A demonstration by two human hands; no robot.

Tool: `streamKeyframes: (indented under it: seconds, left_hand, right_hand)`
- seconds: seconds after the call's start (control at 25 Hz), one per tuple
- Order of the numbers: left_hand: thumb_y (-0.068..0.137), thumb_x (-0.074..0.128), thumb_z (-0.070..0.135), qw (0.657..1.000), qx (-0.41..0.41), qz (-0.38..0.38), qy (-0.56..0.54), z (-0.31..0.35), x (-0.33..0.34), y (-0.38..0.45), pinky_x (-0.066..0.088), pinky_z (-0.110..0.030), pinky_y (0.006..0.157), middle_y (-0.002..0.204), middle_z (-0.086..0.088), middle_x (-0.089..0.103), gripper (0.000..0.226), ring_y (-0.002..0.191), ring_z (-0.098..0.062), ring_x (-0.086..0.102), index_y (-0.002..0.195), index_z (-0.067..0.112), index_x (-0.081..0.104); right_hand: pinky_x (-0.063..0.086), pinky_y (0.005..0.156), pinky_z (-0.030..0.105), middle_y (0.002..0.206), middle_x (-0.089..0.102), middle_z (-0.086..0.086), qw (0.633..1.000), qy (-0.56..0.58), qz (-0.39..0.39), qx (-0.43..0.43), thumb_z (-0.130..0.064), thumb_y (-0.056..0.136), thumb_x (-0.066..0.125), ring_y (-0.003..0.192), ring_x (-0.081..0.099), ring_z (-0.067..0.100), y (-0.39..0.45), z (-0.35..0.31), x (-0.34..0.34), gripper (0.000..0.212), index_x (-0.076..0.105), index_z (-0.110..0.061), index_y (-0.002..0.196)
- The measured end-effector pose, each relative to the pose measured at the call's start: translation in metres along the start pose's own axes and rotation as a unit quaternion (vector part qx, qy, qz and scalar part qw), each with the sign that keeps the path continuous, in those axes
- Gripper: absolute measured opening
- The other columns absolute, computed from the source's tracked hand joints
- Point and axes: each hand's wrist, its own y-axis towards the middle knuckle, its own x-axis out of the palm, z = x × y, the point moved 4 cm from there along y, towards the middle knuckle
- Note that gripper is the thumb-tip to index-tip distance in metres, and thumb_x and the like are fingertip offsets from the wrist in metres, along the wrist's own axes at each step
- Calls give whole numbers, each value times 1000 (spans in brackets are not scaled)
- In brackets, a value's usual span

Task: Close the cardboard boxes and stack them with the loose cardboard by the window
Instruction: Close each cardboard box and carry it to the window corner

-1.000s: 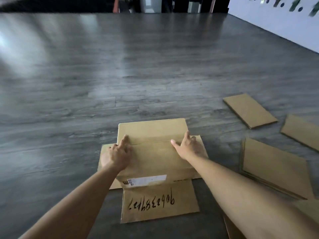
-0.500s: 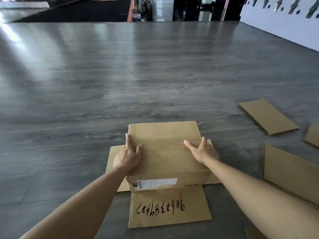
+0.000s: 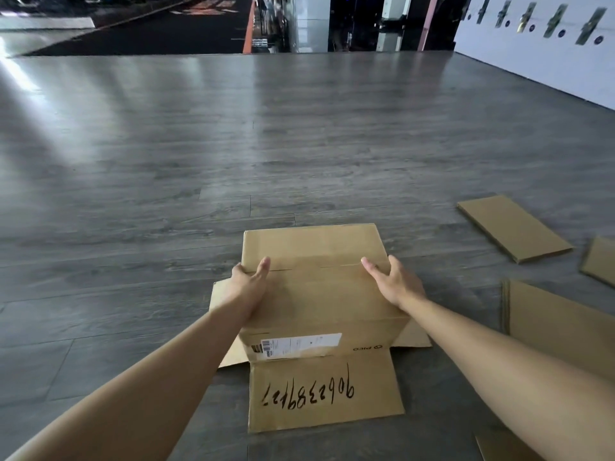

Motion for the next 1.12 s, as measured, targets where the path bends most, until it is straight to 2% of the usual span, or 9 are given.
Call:
streamKeyframes:
  seconds: [0.08, 0.24, 0.44, 0.52, 0.64, 0.76, 0.84, 1.0, 1.12]
  left_hand:
    - [84, 54, 75, 999, 33, 22, -21, 16, -11, -1, 44, -34, 88, 116, -2, 61, 75, 100, -24, 57, 137, 21, 50]
    - [82, 64, 69, 984, 128, 63, -104, 57, -35, -9, 46, -39, 100, 130, 5, 62, 75, 117, -21, 59, 145, 32, 46]
    - [71, 83, 58, 955, 215, 107, -176, 90, -61, -24, 46, -29, 91, 118, 16, 62, 90, 100, -6, 60, 145, 42, 35]
    - [66, 89, 53, 954, 211, 92, -190, 93, -62, -24, 49, -31, 94, 124, 13, 62, 104, 107, -9, 62, 150, 35, 29]
    - [67, 91, 39, 965, 208, 87, -135, 82, -52, -21, 53, -29, 85, 113, 12, 65, 86, 106, -14, 63, 140, 28, 46]
    - [67, 92, 33, 975, 181, 82, -99, 55, -36, -19, 53, -38, 90, 110, 8, 64, 78, 104, -19, 62, 133, 28, 50]
    - [66, 93, 30, 980, 158, 81, -87, 36, -26, -16, 51, -39, 89, 111, 5, 64, 77, 104, -22, 60, 129, 26, 49]
    - [62, 95, 27, 989, 116, 77, -55, -2, -7, -11, 46, -35, 79, 102, 4, 62, 69, 98, -24, 59, 114, 22, 51]
    - [62, 95, 28, 994, 77, 63, -37, -31, 7, -6, 48, -37, 79, 101, 3, 63, 70, 96, -25, 59, 115, 22, 50]
  right_hand:
    - [39, 107, 47, 155, 42, 8, 999, 19, 32, -14, -97, 70, 26, 137, 45, 33, 4, -12, -14, 114, 23, -22, 157]
    - [40, 110, 47, 149, 49, 7, 985, 114, 109, -76, -98, 64, 37, 134, 48, 31, 10, -44, -45, 117, 29, -23, 154]
    - [41, 111, 40, 148, 50, -4, 949, 237, 145, -150, -93, 48, 66, 134, 49, 17, 14, -71, -86, 130, 25, -30, 155]
    - [45, 105, 35, 136, 60, -9, 949, 246, 114, -161, -86, 42, 77, 126, 55, 13, 19, -73, -96, 126, 37, -29, 148]
    - [50, 82, 28, 104, 65, -14, 954, 237, 84, -163, -74, 36, 85, 102, 63, 12, 19, -60, -86, 99, 56, -27, 118]
    - [47, 85, 30, 112, 61, -8, 954, 251, 75, -148, -49, 47, 95, 107, 59, 16, 14, -37, -54, 94, 51, -20, 125]
    - [45, 86, 29, 115, 58, -9, 954, 252, 86, -137, -44, 48, 97, 109, 56, 13, 9, -24, -39, 93, 47, -23, 125]
    - [47, 86, 34, 114, 55, -11, 973, 184, 92, -106, -51, 47, 94, 109, 53, 13, 0, 1, -13, 97, 45, -24, 127]
    - [43, 80, 30, 110, 54, -14, 988, 132, 30, -74, -59, 49, 90, 113, 56, 17, -5, 20, 8, 101, 41, -27, 132]
